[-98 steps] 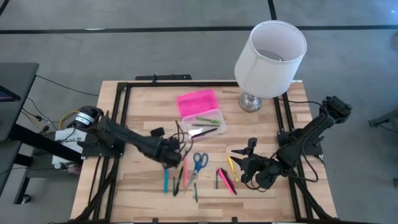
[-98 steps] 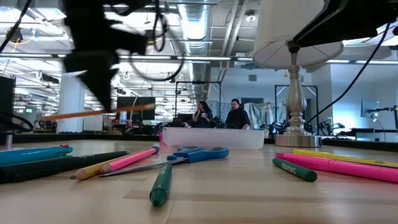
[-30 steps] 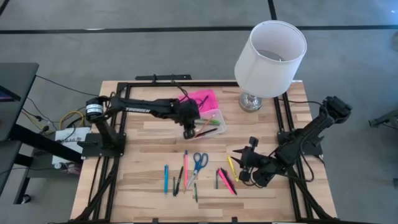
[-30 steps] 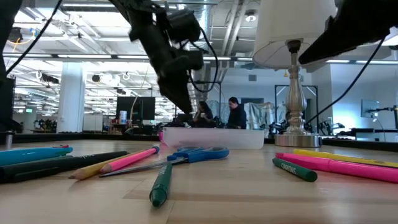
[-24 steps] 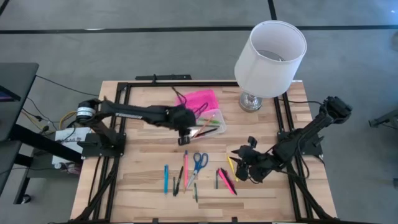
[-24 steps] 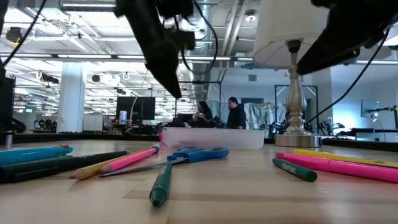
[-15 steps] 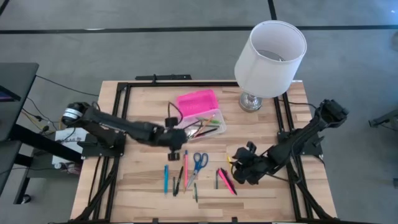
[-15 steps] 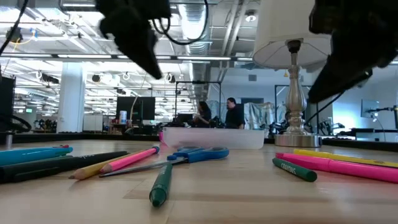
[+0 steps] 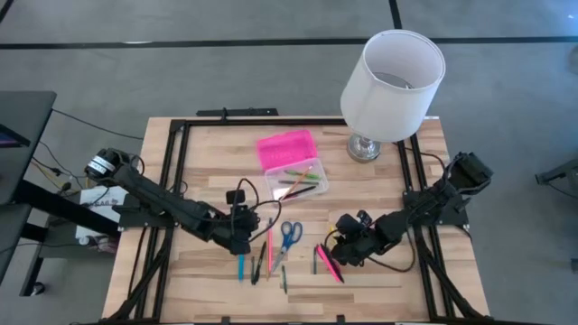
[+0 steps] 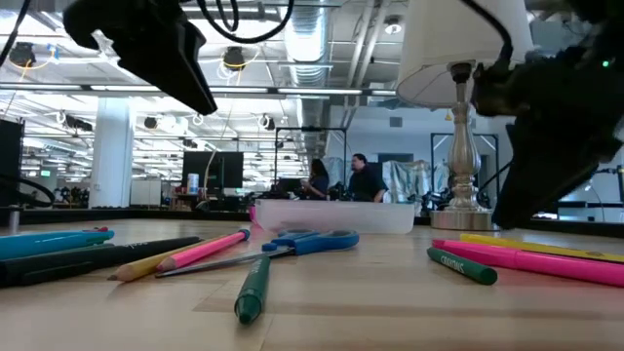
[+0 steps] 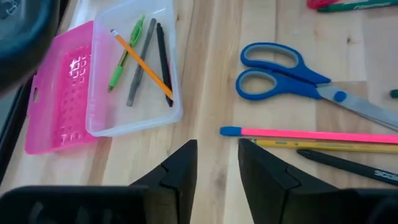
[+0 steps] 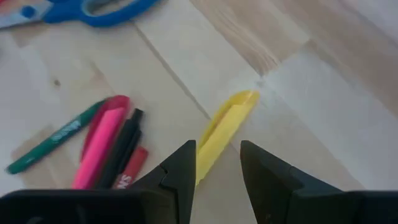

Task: Pick & place school supplies into a supply box
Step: Put the yellow pen into the pink supply box

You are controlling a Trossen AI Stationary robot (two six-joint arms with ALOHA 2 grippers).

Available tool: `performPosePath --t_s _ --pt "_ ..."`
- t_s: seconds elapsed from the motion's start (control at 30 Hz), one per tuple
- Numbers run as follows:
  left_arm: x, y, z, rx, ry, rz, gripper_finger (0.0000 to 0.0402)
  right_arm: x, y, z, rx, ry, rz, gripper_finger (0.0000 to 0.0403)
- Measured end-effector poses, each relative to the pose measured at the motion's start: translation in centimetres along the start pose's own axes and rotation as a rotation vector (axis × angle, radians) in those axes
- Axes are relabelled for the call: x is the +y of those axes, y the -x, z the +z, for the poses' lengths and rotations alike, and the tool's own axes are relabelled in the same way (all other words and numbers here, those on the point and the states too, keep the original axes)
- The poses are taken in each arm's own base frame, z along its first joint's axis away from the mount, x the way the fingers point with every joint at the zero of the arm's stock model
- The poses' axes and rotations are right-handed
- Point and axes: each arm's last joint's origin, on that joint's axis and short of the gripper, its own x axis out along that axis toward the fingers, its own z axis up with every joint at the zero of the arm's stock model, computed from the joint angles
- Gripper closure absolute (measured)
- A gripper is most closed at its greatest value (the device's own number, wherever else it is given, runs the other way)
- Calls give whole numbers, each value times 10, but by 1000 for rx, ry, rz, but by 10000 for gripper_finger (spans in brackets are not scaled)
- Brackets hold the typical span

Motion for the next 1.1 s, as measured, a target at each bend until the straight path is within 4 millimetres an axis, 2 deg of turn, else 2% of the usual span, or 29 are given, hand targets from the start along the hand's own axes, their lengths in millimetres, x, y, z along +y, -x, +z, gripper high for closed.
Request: performPosePath --t_s 0.2,0.57,0.87,1.1 --pt "-6 4 -2 -9 0 -16 290 1 -8 -3 38 -5 -6 285" --pt "-8 6 -3 -5 23 -19 290 1 -7 -5 107 0 17 285" --pt "-8 6 -3 -6 24 -18 290 -1 -6 -7 168 147 24 285" --pt "-8 6 -3 -8 29 -15 290 -3 -4 -1 244 171 -10 292"
